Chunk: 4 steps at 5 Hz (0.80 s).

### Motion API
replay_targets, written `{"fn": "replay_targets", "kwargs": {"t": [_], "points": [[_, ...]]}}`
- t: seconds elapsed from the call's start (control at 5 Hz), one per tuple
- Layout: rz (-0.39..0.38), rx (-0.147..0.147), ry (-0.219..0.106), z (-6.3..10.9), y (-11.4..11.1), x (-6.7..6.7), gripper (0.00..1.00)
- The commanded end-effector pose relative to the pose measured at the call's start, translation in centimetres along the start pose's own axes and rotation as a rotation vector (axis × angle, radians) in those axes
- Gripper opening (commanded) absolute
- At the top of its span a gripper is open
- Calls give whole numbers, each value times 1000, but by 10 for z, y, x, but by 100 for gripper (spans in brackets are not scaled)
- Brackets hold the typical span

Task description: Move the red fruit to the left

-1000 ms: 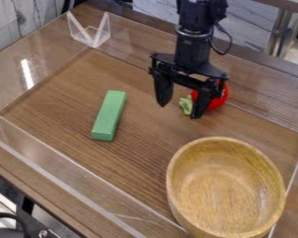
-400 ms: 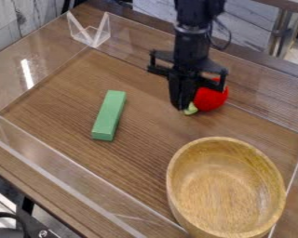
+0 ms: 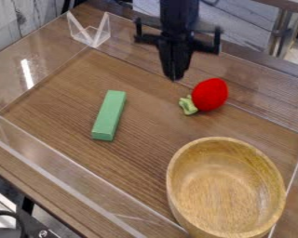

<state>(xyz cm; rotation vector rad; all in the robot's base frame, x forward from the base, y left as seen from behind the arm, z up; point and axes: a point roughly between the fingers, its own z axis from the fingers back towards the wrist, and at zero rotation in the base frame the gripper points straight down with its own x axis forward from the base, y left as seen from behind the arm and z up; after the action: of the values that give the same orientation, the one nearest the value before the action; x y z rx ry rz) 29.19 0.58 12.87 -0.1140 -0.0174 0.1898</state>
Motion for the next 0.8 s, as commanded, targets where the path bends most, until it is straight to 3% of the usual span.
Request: {"fn": "replay_targets", "kwargs": {"t": [0.0, 0.4, 0.6], "points": [[-5, 2, -66, 4, -3, 18, 100], [-94, 9, -47, -15, -31, 22, 100], [-84, 16, -43, -28, -28, 25, 0]]}}
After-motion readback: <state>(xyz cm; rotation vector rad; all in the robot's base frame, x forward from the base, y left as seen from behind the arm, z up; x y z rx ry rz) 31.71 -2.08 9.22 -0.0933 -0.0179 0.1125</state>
